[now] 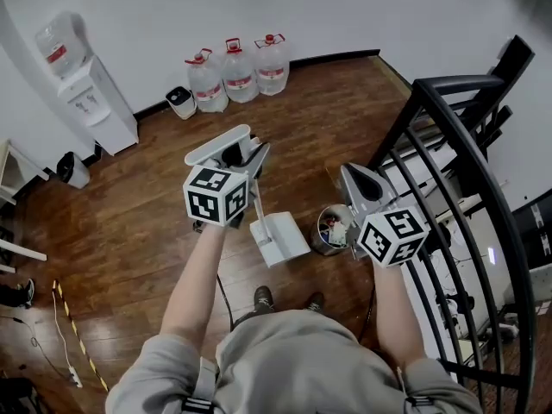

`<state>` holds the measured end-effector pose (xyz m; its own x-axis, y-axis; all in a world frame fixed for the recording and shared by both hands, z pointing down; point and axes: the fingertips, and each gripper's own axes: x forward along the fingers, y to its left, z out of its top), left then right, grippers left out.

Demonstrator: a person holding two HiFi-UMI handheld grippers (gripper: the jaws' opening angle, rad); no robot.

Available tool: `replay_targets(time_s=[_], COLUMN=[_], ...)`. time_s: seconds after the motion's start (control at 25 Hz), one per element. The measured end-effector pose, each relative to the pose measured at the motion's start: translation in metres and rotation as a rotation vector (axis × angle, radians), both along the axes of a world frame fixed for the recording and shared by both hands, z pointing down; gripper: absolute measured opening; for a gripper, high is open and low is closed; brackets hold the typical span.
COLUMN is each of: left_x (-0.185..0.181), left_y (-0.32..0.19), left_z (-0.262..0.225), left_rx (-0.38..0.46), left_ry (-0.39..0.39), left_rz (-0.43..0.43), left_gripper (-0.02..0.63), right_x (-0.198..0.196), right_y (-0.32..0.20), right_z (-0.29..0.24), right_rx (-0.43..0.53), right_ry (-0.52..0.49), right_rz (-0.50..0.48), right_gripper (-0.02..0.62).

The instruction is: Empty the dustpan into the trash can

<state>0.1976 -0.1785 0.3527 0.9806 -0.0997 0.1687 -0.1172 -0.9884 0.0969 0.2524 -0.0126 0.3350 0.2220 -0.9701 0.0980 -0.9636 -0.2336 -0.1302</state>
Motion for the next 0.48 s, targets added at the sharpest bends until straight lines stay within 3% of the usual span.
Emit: replay_targets(time_s=[0.24,0.48], left_x=[-0.025,-0.022], left_y=[-0.032,-0.046], left_z=[0.064,0.129], left_rx=[-0.018,-0.062], left_ry=[0.016,0.019], left_rz=[-0.023,-0.033], left_gripper=[0.138,0.141], right_x=[-0.013,-0.016], right_y=[-0.013,-0.018], right_z=[0.02,0.048], right_rx=[-0.051,-0.12], right_ry=[-0.015,-0.043], right_rz=[0.016,0.041], right_gripper=[0.0,-0.002])
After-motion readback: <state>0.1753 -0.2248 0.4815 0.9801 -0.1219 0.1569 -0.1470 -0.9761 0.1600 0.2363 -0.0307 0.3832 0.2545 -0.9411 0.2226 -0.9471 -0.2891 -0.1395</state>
